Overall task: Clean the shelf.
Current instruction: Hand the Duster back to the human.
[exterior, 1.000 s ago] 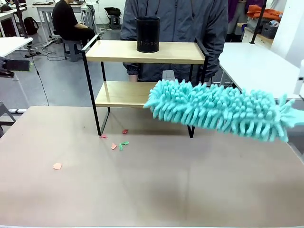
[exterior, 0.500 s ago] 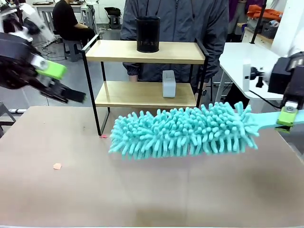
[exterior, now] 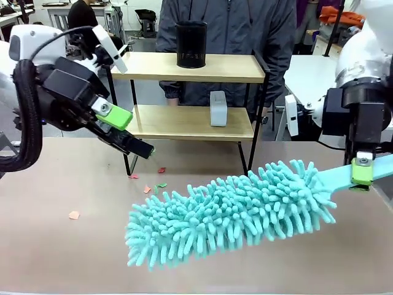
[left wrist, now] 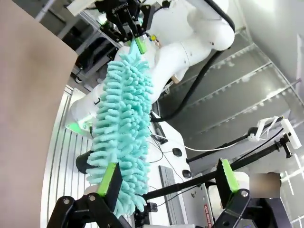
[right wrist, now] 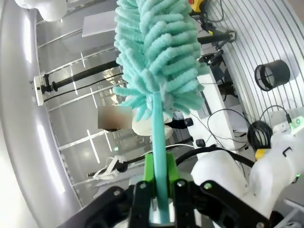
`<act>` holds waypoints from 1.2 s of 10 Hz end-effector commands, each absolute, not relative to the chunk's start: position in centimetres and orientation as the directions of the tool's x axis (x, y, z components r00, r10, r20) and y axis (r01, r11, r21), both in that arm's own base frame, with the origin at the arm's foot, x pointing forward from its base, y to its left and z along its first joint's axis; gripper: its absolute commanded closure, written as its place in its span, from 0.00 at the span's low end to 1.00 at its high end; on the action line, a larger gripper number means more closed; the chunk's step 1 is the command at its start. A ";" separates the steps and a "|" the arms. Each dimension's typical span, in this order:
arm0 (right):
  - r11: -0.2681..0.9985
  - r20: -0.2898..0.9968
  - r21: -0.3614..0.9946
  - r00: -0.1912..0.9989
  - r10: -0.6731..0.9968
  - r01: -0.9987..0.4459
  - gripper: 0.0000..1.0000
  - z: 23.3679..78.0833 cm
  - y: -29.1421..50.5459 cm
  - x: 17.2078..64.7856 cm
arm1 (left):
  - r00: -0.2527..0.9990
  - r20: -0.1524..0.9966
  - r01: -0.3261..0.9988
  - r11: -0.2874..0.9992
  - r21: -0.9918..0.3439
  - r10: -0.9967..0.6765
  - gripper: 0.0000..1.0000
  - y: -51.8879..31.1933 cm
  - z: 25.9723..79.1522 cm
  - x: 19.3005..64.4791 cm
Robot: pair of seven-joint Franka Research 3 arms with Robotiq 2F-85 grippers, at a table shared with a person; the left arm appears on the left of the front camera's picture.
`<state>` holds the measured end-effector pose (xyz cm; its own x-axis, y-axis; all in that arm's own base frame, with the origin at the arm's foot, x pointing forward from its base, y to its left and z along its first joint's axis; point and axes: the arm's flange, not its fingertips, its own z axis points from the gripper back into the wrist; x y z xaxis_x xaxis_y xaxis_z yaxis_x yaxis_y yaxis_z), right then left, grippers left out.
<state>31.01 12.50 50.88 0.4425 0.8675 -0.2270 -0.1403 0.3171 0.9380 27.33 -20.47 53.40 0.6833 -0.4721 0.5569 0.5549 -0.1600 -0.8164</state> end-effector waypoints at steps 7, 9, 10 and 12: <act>0.161 -0.055 0.959 0.400 0.915 -0.235 0.87 52.5 10.3 32.3 | 0.693 0.370 0.443 -0.040 -0.896 -0.619 0.00 -26.5 49.2 27.4; 0.164 -0.043 0.959 0.455 0.890 -0.229 0.87 52.0 9.9 32.8 | 0.657 0.338 0.415 -0.051 -0.908 -0.674 0.00 -26.9 48.4 26.4; 0.178 -0.051 0.959 0.484 0.874 -0.220 0.87 51.6 9.9 33.3 | 0.644 0.339 0.410 -0.065 -0.910 -0.686 0.00 -26.9 48.3 26.1; 0.182 -0.070 0.963 0.466 0.882 -0.200 0.87 51.0 10.3 33.8 | 0.652 0.335 0.393 -0.075 -0.916 -0.680 0.00 -26.9 48.2 26.2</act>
<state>32.85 10.28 51.19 0.4739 0.8759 -0.0904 -0.1840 0.1989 0.9626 25.82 -27.11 47.56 0.6525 -0.6747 0.3450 0.4082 -0.0706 -0.9101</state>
